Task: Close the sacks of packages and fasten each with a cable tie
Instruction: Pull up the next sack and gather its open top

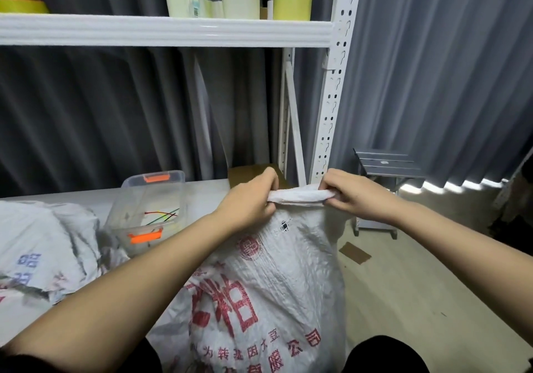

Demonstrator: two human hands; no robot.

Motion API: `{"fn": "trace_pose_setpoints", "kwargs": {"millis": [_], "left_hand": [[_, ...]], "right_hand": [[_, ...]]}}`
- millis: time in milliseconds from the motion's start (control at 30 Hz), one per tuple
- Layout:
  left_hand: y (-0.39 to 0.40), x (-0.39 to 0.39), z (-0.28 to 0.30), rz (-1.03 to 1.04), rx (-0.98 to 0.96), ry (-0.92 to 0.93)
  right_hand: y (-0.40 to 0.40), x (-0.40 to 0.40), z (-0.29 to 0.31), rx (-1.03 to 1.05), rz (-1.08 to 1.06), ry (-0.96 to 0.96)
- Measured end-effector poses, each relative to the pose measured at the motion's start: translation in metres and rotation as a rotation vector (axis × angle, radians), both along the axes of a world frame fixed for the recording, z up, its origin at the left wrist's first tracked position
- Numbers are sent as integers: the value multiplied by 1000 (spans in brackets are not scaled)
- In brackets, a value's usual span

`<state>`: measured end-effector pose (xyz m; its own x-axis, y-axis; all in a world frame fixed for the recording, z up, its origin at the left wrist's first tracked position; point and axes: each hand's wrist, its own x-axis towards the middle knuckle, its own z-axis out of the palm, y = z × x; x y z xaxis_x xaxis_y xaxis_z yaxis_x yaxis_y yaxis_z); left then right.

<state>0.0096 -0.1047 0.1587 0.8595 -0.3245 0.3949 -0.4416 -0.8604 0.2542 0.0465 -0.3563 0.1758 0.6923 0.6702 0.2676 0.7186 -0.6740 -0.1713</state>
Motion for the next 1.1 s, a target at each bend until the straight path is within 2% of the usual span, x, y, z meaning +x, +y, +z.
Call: {"fn": "trace_pose_setpoints", "kwargs": {"millis": [67,167,300,400,467,500,533,600,633,700,733,767,833,900,933,1033,1100], "left_hand": [[-2,1,4,-3,-199,249],[-2,1,1,-128,-333,434],[-9,-2,-7,-166,-458,436],[-9,-3,-7,-161,-462,359],[-8,-4,-6,-114,-364,268],[-8,-5,-6,-77,-250,194],[-9,-4,-6,-55,-97,84],[-14,-2,-7,-132,183,-258],[-16,0,-9,-191,284,-431],[-18,-1,-12,-228,339,-593],[-17,-2,-13,-185,302,-556],[-15,-4,-15,-111,236,-441],[-8,-7,-17,20,104,-48],[2,-9,-20,-40,-52,312],[7,-11,-22,-91,-106,413],[15,-20,-24,-141,-170,489],[14,-24,-25,-121,-71,388]], "right_hand": [[0,-3,1,-47,-14,-174],[1,-7,-3,-160,-61,-346],[2,-12,-9,-187,-167,-387],[-2,-14,-14,-227,-124,-444],[-4,-13,-11,-180,-110,-342],[0,-16,-7,-116,-108,-189],[4,-18,-3,-51,-110,-9],[18,-22,6,-3,-92,241],[25,-22,9,-30,-73,305],[34,-18,8,-109,-50,381],[37,-17,7,-120,-51,398],[37,-15,5,-127,-46,387],[36,-15,1,-144,-28,275],[33,-17,-7,-153,-25,91],[31,-17,-13,-138,-21,-2],[24,-18,-27,-68,5,-173],[23,-20,-31,-51,14,-202]]}}
